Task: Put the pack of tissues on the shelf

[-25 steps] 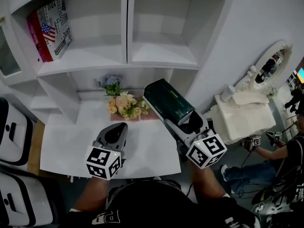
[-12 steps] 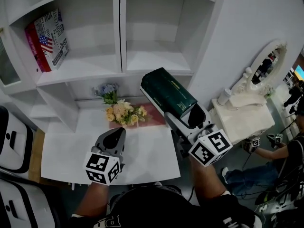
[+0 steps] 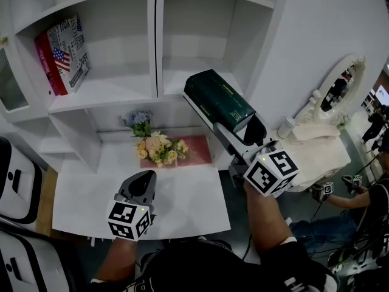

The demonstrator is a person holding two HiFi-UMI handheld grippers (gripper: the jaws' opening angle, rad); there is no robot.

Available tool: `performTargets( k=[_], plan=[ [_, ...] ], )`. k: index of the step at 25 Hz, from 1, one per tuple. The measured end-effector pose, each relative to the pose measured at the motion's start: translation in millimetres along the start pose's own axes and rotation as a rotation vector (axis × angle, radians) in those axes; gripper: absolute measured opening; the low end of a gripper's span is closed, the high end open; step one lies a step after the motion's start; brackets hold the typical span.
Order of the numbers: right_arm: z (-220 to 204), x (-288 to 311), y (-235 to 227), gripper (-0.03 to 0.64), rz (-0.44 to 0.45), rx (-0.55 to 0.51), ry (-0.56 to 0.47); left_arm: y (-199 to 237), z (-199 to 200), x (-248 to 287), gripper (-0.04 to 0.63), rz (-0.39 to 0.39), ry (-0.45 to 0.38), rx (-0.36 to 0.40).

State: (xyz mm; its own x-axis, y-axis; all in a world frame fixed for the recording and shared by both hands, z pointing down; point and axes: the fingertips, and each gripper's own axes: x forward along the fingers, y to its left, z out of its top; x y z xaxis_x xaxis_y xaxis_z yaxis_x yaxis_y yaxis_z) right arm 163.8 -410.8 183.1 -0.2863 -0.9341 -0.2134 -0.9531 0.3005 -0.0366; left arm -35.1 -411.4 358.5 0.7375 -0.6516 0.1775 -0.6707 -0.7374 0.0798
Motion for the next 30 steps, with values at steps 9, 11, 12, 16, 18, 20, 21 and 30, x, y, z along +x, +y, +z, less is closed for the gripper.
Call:
performTargets(
  k=[9,11,12,16,18,20,21,30],
  plan=[
    [11,34,-24,0.436,-0.040,-0.024,0.007,16,9,-5,0.015,0.038,-0.016,0.004],
    [11,44,-31,0.436,-0.049,-0.029,0.017,17,9,-5,0.015,0.041,-0.013,0.005],
    [12,49,-34,0.437,-0.051,-0.031,0.022,18,9,-5,0.015,0.043,-0.013,0.006],
    [15,70,-43,0.437,-0.055,-0.029,0.042,24,12,-8,0.015,0.061,-0.018,0.005],
    [15,79,-47,0.437,-0.060,-0.035,0.052,28,14,-10,0.015,0.070,-0.023,0.003],
    [14,88,-51,0.437,-0.069,-0.043,0.062,30,15,-10,0.015,0.075,-0.026,0.000],
    [12,92,-52,0.436,-0.074,-0.047,0.068,31,14,-11,0.015,0.077,-0.027,-0.001],
    [-1,130,-58,0.437,-0.106,-0.084,0.136,26,2,-13,0.015,0.065,0.000,-0.019]
  ],
)
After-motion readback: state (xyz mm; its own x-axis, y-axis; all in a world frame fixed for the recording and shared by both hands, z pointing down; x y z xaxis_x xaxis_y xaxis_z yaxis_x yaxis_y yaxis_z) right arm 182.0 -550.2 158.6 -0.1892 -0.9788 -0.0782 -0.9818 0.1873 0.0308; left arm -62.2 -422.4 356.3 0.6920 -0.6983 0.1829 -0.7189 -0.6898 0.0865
